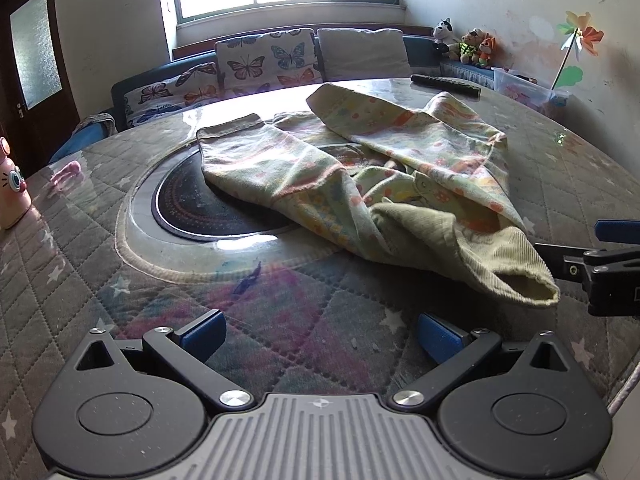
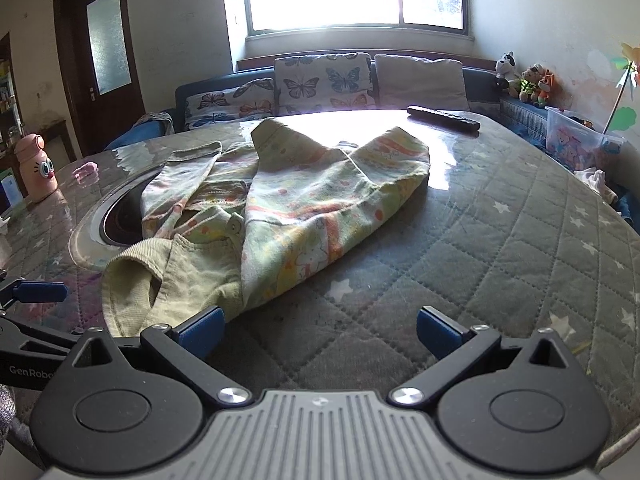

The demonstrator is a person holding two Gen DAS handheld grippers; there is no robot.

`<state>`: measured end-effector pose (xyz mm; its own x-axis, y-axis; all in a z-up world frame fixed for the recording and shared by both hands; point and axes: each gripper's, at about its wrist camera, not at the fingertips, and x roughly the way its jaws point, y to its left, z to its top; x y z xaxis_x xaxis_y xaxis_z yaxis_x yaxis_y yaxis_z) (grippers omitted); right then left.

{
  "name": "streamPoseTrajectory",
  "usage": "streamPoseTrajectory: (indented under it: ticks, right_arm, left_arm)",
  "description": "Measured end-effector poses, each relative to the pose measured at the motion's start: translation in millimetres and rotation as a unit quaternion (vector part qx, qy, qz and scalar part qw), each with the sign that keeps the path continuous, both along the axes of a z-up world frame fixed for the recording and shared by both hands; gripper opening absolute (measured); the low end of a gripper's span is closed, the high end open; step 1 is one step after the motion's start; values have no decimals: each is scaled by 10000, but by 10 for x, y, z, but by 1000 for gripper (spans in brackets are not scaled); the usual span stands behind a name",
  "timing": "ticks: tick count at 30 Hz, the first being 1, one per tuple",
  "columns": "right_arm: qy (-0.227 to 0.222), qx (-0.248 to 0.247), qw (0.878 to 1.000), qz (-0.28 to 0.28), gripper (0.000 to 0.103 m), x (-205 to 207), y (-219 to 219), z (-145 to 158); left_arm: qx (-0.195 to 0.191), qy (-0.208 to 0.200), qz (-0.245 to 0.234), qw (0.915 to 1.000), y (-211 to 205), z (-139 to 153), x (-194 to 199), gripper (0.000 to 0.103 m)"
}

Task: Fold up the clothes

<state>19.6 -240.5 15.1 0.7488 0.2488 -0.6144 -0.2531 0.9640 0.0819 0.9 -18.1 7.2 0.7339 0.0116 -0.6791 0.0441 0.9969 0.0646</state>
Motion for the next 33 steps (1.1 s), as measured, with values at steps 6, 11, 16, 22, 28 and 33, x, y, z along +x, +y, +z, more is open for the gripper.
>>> streamPoseTrajectory:
  ticks: [6,11,16,22,28,33]
  right_arm:
    - [-137,-60,9998,124,103,110,91,92]
    - [-38,-139,9996,237,103,235,177,35]
    - [171,-330,9985,402,103,309,267,-96]
    - [165,-518,9963,672,103,393,308,-46]
    - [48,-452,9958,793,103,693,290,119]
    - [-97,-486,9951,853,103,1136,321,240]
  left_arm:
    - [15,-65,75,10000,65,60,65,103]
    - [40,-181,259,9995,190,149,133,103]
    - [83,-276,329,9990,265,247,289,103]
    - [209,-397,237,9987,251,359,591,103]
    - [284,-443,185,9984,207,428,1046,103]
    - [238,-349,162,9990,226,397,1479,100]
